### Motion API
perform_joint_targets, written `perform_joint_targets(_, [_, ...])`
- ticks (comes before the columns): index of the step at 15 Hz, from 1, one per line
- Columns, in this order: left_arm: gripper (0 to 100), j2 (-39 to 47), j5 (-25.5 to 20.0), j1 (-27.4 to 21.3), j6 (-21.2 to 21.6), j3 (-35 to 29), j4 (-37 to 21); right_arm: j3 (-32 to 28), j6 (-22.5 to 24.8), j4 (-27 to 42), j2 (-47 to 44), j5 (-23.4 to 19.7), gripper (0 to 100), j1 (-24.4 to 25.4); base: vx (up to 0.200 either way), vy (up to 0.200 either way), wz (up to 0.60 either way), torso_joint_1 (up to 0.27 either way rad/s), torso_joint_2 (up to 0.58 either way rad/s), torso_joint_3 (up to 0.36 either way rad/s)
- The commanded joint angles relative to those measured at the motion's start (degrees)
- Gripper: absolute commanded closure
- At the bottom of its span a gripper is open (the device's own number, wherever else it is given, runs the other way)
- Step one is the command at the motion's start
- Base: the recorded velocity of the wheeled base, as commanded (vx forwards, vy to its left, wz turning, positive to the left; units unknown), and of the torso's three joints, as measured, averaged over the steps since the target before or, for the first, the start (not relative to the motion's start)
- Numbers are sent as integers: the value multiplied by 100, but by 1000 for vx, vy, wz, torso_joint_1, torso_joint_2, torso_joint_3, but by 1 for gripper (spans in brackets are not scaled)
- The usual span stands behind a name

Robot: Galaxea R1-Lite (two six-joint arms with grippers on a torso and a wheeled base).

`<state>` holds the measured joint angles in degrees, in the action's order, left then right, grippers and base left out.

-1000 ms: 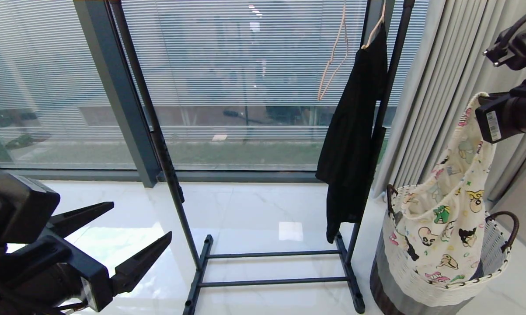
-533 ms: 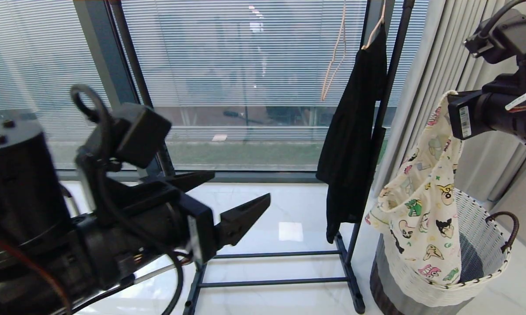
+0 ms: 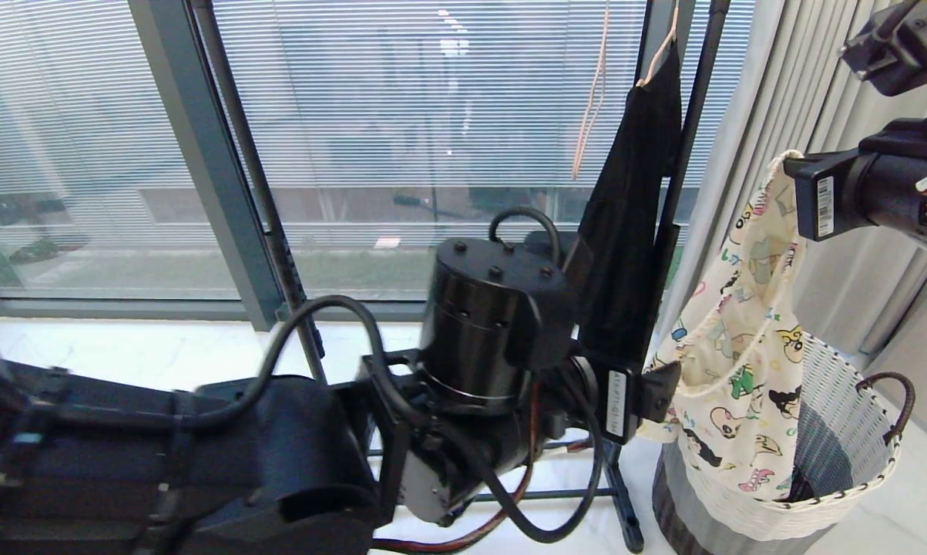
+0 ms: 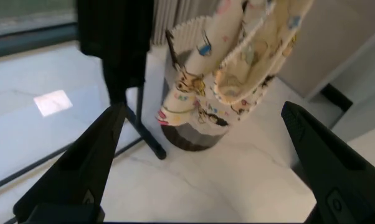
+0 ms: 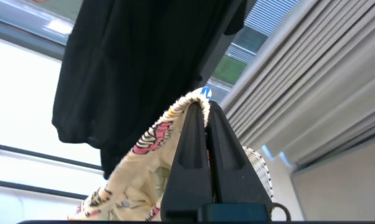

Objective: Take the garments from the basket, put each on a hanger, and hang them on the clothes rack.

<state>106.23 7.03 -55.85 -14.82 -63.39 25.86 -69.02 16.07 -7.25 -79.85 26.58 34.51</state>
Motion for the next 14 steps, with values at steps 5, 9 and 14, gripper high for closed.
perform_joint_targets(5, [0, 1708, 26, -120, 6, -1167, 658, 47, -16, 22, 215, -153, 100, 73, 0, 0, 0, 0, 0, 0])
perform_joint_targets(9, [0, 2060, 211, -58, -3, -1668, 666, 91, -69, 22, 321, -241, 100, 135, 0, 0, 0, 0, 0, 0])
perform_joint_targets(14, [0, 1822, 386, -128, -12, -1518, 781, 170, -165, 22, 356, -241, 100, 126, 0, 0, 0, 0, 0, 0])
